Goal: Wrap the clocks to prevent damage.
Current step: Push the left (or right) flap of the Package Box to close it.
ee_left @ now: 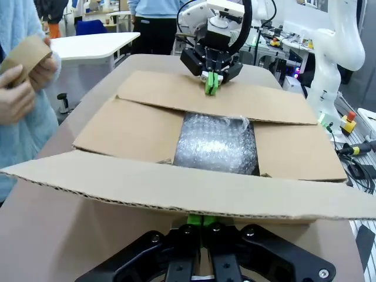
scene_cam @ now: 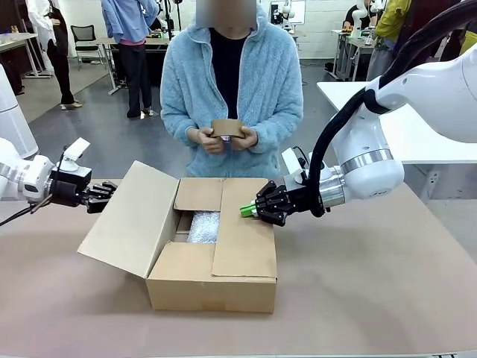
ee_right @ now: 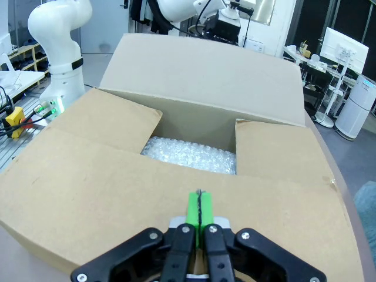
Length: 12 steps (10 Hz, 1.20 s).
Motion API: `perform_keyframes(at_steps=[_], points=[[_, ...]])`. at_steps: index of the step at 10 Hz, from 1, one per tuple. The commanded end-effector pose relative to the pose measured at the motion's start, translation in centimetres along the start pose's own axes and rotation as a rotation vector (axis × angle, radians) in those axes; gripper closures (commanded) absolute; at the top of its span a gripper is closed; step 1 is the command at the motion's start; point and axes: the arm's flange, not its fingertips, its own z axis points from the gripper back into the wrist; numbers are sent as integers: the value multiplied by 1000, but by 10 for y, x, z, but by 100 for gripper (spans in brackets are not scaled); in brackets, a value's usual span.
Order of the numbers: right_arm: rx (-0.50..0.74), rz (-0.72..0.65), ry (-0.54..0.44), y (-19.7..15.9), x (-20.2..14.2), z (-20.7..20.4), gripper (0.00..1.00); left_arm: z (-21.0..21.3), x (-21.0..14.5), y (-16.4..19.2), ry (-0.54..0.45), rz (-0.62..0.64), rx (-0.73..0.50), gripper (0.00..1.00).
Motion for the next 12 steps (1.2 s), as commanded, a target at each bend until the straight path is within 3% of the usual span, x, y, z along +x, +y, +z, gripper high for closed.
perform_keyframes(at_steps=[1, 7, 12], points=[[-2, -10, 11, 1, -6, -2, 99, -9, 3, 1, -11, -51, 2, 100], [-2, -10, 11, 1, -6, -2, 99, -22, 9, -8, -45, -113, -3, 100], [-2, -10, 11, 1, -6, -2, 99, -73, 20, 1, -18, -151, -51, 100]])
